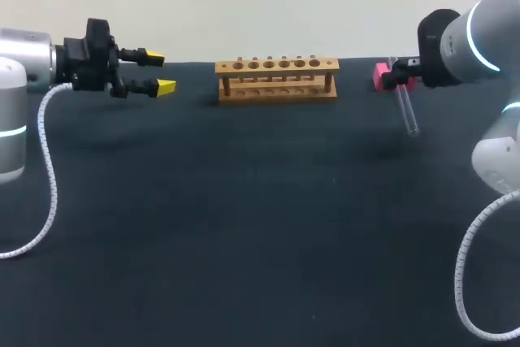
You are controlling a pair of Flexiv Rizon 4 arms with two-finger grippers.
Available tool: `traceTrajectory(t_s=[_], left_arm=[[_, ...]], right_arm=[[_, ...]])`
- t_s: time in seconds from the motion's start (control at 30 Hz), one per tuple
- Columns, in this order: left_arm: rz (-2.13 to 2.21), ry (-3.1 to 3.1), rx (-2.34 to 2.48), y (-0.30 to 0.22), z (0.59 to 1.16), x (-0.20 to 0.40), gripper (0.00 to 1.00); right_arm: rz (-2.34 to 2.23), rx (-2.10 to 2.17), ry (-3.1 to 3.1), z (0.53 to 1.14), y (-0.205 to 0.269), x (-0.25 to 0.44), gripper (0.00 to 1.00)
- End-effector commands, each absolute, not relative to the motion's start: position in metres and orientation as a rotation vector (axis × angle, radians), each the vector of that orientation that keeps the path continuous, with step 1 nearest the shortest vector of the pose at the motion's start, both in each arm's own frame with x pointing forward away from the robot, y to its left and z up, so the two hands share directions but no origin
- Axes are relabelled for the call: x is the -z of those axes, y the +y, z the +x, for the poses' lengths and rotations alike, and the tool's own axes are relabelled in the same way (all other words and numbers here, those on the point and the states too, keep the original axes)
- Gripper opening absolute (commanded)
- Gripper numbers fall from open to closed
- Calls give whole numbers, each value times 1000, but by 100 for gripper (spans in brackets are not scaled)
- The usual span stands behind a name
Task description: Grasp the test tube, adjust it, and insert it.
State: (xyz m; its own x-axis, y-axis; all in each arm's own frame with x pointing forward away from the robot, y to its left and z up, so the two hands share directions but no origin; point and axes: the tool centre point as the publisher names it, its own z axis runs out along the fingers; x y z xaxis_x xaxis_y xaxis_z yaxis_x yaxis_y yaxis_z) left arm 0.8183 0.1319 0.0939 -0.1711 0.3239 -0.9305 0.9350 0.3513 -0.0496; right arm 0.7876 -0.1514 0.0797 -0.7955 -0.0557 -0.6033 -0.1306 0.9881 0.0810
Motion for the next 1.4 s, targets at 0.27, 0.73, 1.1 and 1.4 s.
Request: traceTrajectory(t_s=[0.27, 0.73, 1.1, 1.4], left_arm=[[1131, 1690, 834, 133, 818, -93, 100], [1131, 1690, 834, 133, 818, -93, 100], [1131, 1690, 834, 133, 818, -93, 100], [1131, 1690, 834, 133, 818, -93, 100]], right_arm=[[-45, -96, 1577, 794, -155, -71, 100], [-37, -74, 1517, 804, -174, -67, 100], [-33, -128, 1592, 801, -172, -81, 100], [-100, -164, 1756, 802, -171, -91, 100]])
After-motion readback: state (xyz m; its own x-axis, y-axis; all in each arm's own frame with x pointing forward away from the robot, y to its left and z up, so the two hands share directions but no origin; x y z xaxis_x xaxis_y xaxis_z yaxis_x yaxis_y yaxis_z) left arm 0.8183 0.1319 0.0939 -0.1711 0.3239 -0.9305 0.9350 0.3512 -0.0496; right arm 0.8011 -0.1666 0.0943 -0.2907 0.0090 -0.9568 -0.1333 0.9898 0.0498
